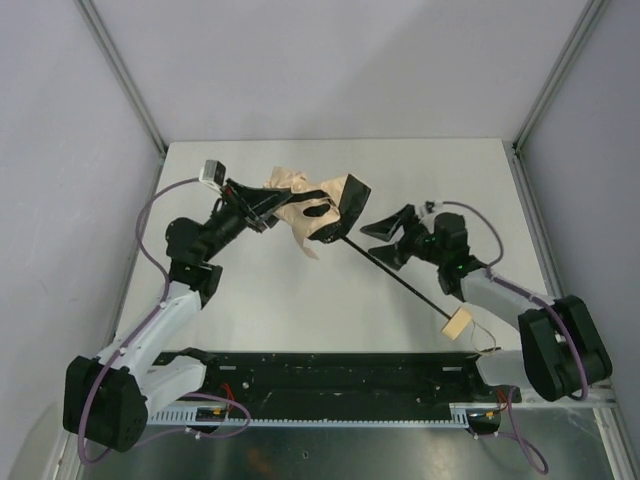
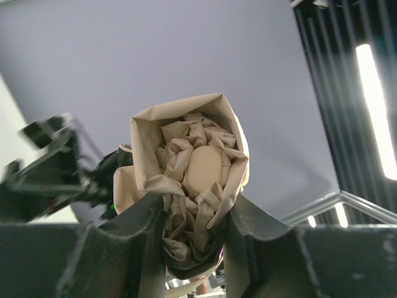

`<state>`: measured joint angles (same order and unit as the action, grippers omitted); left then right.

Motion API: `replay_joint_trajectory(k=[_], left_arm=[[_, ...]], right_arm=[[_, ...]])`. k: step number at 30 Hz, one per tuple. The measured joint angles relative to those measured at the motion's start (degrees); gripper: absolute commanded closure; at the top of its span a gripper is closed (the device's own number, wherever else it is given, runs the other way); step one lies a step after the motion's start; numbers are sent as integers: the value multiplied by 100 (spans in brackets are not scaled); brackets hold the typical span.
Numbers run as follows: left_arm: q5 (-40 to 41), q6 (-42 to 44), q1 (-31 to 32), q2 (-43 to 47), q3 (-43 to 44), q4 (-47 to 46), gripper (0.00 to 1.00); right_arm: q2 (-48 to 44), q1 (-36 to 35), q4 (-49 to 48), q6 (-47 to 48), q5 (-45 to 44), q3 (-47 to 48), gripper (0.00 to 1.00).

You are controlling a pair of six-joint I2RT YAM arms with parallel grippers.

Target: Put away the umbrella

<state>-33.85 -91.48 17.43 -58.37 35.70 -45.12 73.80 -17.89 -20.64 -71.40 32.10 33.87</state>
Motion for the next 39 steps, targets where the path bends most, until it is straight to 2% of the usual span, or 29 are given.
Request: replay_joint_trajectory(k=[4, 7, 11, 16, 21, 24, 35, 39], left_arm=[[2, -319, -2, -2, 367, -151, 100], [9, -503, -4, -15, 566, -251, 100], [17, -629, -7, -15, 645, -348, 100], [20, -664, -7, -35, 645, -361, 100], [20, -662, -7, -57, 645, -361, 100], [20, -662, -7, -57, 645, -363, 100], [22, -667, -7, -57, 640, -365, 100], [22, -664, -7, -55, 638, -365, 100]], right_arm=[[538, -1001, -1731, -1259, -262, -387, 14], [1268, -1825, -3274, -2240, -695, -487, 8], [2072, -2566, -4494, -3265, -1246, -492, 3], [2280, -3132, -5007, -3941, -2031, -507, 3], [2164, -3598, -5239, -4155, -2636, -507, 12], [2017, -3762, -5287, -4223, -2920, -507, 13], [1714, -3720, -5423, -4264, -3298, -505, 8], [1602, -3674, -5423, -4266, -3298, -505, 4]])
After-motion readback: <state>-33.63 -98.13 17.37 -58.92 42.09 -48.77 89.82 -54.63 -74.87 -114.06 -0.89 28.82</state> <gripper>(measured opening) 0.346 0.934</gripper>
